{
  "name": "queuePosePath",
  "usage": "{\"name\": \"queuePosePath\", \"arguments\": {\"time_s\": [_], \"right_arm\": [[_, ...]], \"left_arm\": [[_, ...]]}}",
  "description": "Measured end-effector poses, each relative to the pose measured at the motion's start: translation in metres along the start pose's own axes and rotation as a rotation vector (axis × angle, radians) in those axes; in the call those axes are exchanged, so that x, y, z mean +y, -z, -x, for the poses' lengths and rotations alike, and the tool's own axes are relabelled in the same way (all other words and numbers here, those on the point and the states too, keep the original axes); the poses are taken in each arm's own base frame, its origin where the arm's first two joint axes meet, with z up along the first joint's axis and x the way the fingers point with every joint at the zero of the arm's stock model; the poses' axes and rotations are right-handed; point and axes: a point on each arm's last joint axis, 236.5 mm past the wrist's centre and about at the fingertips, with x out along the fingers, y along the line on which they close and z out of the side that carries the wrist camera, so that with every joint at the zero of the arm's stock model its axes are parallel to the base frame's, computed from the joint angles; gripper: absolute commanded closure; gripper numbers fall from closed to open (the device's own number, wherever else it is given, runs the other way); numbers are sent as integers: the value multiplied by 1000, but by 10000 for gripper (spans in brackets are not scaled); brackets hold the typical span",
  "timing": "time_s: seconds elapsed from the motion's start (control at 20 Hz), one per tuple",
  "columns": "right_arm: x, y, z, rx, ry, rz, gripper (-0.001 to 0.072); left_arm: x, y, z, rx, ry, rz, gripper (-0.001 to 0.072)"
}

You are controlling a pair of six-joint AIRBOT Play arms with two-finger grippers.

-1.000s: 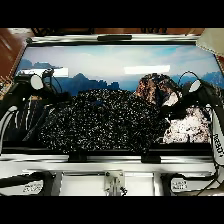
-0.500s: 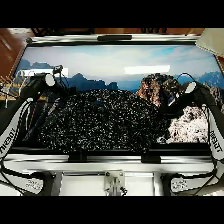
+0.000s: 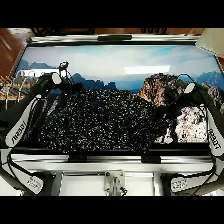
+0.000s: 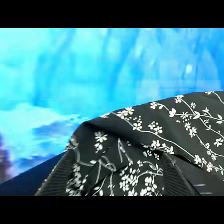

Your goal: Fold the shirts.

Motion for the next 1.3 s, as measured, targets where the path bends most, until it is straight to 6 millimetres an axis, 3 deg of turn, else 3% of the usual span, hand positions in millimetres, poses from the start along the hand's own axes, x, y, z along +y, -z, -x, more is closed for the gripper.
{"name": "queuePosePath", "arguments": {"time_s": [0.1,0.2,0.3,0.35,0.45,0.5,0.6,0.8,0.95,1.05,1.15,1.25,1.3], "right_arm": [[-1,-1,-1,-3,3,8,219],[-2,-3,-2,-8,5,13,228],[-2,-3,-2,-9,4,17,229],[-1,-3,-2,-8,3,23,232],[-1,-3,-3,-8,0,42,602],[-1,-2,-4,-6,-2,47,646],[1,-3,-3,-9,-6,58,646],[4,-3,-1,-11,-15,65,647],[8,-19,18,-76,-7,86,647],[11,-56,56,-225,32,122,647],[21,-108,124,-467,90,171,647],[43,-160,232,-813,152,226,647],[60,-177,300,-1016,180,254,647]], "left_arm": [[-3,2,-8,3,9,3,43],[-6,4,-13,8,17,4,70],[-10,3,-16,-2,25,5,319],[-11,4,-18,2,26,5,391],[-13,3,-19,-3,32,9,526],[-13,4,-20,-2,33,9,560],[-14,4,-21,-3,37,12,646],[-16,2,-19,-7,40,12,655],[-24,-20,-3,-63,56,2,655],[-39,-60,24,-159,88,-9,654],[-66,-116,75,-313,156,-19,654],[-102,-180,158,-552,248,-36,654],[-117,-206,206,-686,298,-35,654]]}}
